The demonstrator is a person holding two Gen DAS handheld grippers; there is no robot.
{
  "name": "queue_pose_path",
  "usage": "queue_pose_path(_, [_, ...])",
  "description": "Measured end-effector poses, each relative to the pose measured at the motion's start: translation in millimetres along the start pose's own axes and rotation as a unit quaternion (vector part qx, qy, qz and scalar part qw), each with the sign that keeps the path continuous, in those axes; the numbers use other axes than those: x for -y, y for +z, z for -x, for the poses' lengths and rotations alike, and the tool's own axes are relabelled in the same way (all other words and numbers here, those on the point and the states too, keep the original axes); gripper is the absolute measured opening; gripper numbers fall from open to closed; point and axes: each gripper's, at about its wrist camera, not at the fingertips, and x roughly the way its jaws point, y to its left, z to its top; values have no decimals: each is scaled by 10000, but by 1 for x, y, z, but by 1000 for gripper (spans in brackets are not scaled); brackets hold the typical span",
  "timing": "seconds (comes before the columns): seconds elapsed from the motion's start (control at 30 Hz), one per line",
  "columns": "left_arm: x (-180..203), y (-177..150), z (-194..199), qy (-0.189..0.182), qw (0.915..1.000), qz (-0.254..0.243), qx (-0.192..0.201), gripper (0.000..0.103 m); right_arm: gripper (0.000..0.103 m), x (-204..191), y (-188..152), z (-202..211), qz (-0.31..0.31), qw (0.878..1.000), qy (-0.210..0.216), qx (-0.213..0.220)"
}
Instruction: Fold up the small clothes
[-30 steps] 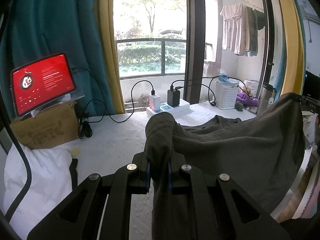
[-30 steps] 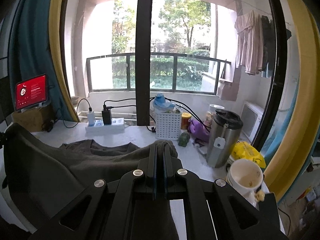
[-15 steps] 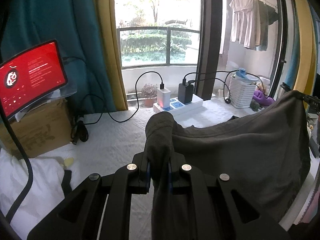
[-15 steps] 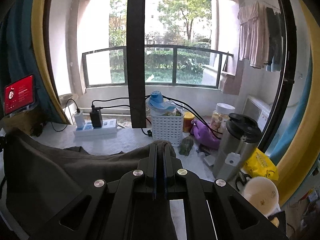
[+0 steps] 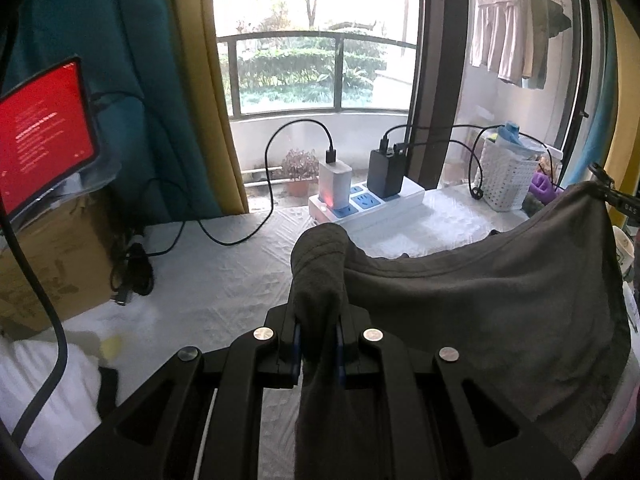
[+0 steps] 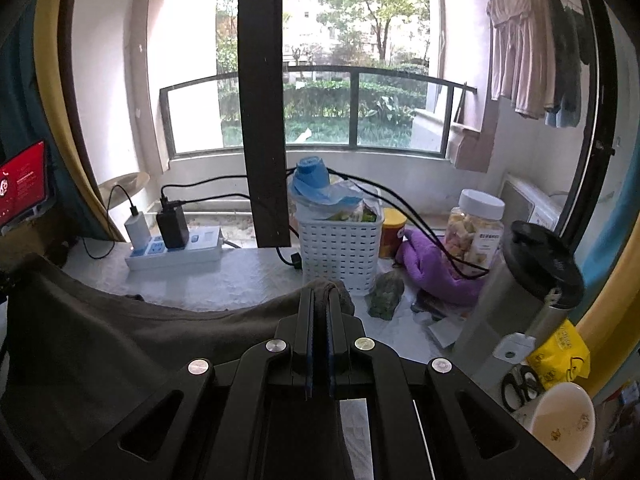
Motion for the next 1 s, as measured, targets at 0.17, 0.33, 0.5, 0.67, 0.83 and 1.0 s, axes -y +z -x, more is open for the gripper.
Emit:
queue_pose_path(0.17, [-1, 1, -16, -18, 9999, -3, -134, 11, 5, 3, -3, -19, -34, 9999, 16, -116])
queue_pose_path(0.33, [-5, 2, -31, 43, 9996, -14, -285, 11, 5, 6, -7, -36, -55, 9997, 30, -241])
queue_pose_path(0.5, [-9, 0, -47, 101, 9988, -56, -469, 11, 5, 11, -14, -52, -62, 9992, 1, -399])
queue_pose_path(0.67, [-12, -8, -63, 171, 9973, -110, -706, 11, 5, 16, -22, -70, -94, 9982, -48, -587])
queue_pose_path(0.83, [-18, -20, -81, 278, 9952, -95, -938, 12, 5, 21, -38, -92, -143, 9961, -171, -854])
queue_pose_path(1.0, [-22, -32, -92, 368, 9920, -54, -1206, 16, 5, 24, -50, -106, -138, 9928, -309, -1152])
